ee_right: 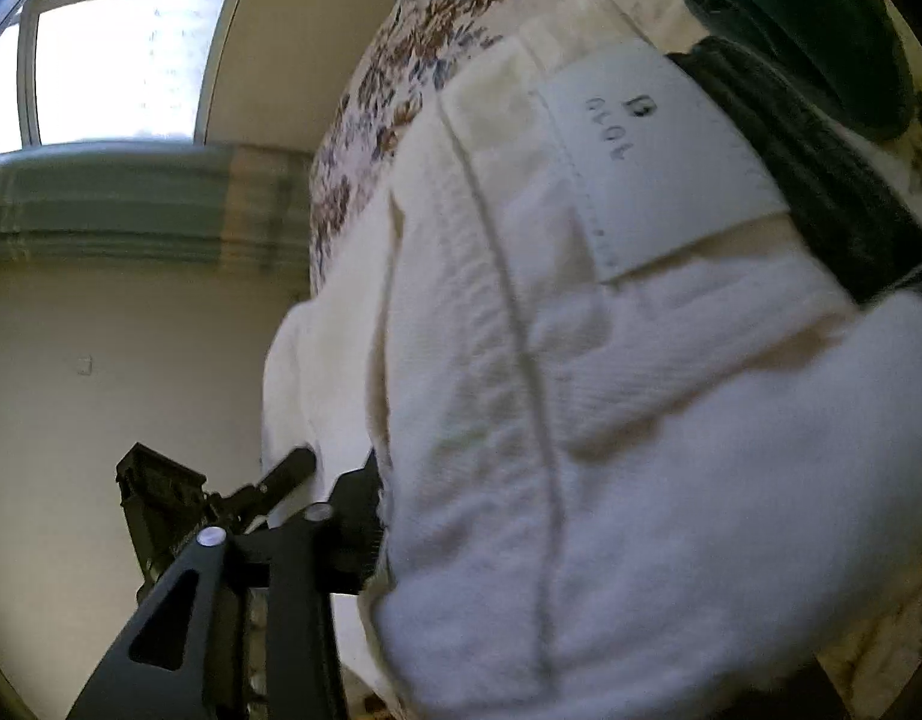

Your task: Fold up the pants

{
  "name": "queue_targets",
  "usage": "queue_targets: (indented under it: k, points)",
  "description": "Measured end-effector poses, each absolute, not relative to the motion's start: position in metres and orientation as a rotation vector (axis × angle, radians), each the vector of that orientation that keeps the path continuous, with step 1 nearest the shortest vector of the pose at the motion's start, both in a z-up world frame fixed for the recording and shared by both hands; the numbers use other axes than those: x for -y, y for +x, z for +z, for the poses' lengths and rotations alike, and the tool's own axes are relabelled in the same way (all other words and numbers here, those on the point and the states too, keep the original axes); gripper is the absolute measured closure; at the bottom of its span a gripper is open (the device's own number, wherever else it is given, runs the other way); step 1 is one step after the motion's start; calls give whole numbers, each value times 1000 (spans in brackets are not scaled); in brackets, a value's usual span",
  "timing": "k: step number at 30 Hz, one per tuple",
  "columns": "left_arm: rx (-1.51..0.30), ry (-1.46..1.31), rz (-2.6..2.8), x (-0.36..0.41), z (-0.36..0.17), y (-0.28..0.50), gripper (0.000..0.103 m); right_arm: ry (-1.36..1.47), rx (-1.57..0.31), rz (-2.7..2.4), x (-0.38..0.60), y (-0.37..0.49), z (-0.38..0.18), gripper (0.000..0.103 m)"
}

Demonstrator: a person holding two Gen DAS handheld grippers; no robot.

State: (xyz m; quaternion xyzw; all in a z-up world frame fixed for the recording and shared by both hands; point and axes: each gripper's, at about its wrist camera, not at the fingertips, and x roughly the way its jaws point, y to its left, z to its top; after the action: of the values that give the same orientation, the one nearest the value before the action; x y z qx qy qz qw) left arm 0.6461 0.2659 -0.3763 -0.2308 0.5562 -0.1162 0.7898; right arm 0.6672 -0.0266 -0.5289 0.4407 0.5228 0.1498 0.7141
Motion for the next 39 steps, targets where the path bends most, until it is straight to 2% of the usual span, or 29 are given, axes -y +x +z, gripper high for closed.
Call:
queue_targets:
  k: [2, 7, 9, 11, 13, 15, 17, 19, 21, 23, 31, 39]
  points:
    - [-1185, -469, -219, -267, -369, 639, 55, 930, -1184, 285, 38, 668, -519, 44]
    - [-1176, -428, -148, -269, -358, 626, 52, 851, -1252, 196, 64, 657, -502, 43]
    - [-1184, -376, -101, -264, -352, 619, 43, 770, -1270, 151, 72, 654, -488, 40]
    - [-1193, -301, -64, -254, -343, 610, 24, 640, -1279, 89, 73, 652, -469, 39]
    - [-1192, -265, -51, -247, -337, 604, 17, 546, -1273, 50, 81, 634, -453, 38]
    - [-1188, -241, -46, -238, -329, 596, 15, 462, -1265, 19, 75, 629, -435, 28]
    - [-1178, -217, -38, -228, -321, 588, 8, 388, -1250, -7, 68, 630, -418, 19]
    - [-1177, -182, -12, -219, -313, 582, 4, 313, -1236, -38, 61, 632, -404, 14]
    - [-1172, -149, 15, -213, -307, 578, 3, 261, -1225, -67, 56, 634, -392, 3]
    - [-1157, -122, 43, -207, -299, 572, 2, 225, -1212, -83, 54, 631, -382, 0]
    - [-1063, -71, 86, -195, -248, 535, 1, 98, -1091, -141, 53, 593, -320, 0]
    - [-944, -69, 108, -178, -171, 470, 1, 70, -994, -103, 59, 525, -237, 0]
